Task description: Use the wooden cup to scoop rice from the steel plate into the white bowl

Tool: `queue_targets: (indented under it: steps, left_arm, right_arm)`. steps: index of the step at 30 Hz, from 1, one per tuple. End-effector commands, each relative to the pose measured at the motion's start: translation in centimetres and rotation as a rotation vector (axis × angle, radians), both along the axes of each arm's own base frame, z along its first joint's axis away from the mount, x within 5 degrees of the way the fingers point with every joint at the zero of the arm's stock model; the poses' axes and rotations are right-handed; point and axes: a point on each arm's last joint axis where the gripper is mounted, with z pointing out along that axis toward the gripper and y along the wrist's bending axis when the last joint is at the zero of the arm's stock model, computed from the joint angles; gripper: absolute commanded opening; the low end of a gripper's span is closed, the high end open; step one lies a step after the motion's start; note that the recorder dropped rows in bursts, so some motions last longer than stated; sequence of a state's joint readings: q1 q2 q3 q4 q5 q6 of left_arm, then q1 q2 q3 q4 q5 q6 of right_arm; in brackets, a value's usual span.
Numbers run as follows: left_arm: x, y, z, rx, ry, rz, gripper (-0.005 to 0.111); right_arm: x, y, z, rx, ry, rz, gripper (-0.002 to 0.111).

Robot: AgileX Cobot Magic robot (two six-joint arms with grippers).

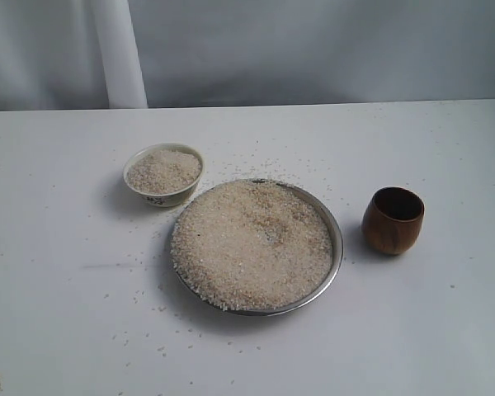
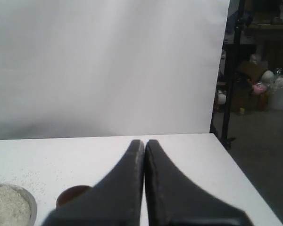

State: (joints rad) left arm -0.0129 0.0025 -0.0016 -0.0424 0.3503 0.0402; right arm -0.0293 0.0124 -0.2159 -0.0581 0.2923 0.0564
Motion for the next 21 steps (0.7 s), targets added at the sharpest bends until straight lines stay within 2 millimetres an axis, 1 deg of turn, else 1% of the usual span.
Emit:
queue_targets:
  steps: [1, 5, 7, 12, 21]
  left_arm:
    - [0.0, 0.0, 0.0, -0.003, -0.007, -0.001, 0.0]
    - [0.0, 0.0, 0.0, -0.003, -0.007, -0.001, 0.0]
    - [0.0, 0.0, 0.0, -0.003, -0.007, -0.001, 0.0]
    - [0.0, 0.0, 0.0, -0.003, -0.007, -0.001, 0.0]
    - [0.0, 0.0, 0.0, -0.003, -0.007, -0.001, 0.0]
  right_arm:
    - [0.9, 0.0, -3.4, 0.018, 0.017, 0.001, 0.0]
    - [1.3, 0.0, -5.4, 0.01, 0.035, 0.003, 0.0]
    - [1.3, 0.0, -5.4, 0.01, 0.018, 0.004, 0.0]
    - [1.3, 0.0, -5.9, -0.001, 0.068, 0.0, 0.0]
    - [1.1, -0.1, -7.5, 0.007, 0.244, -0.009, 0.0]
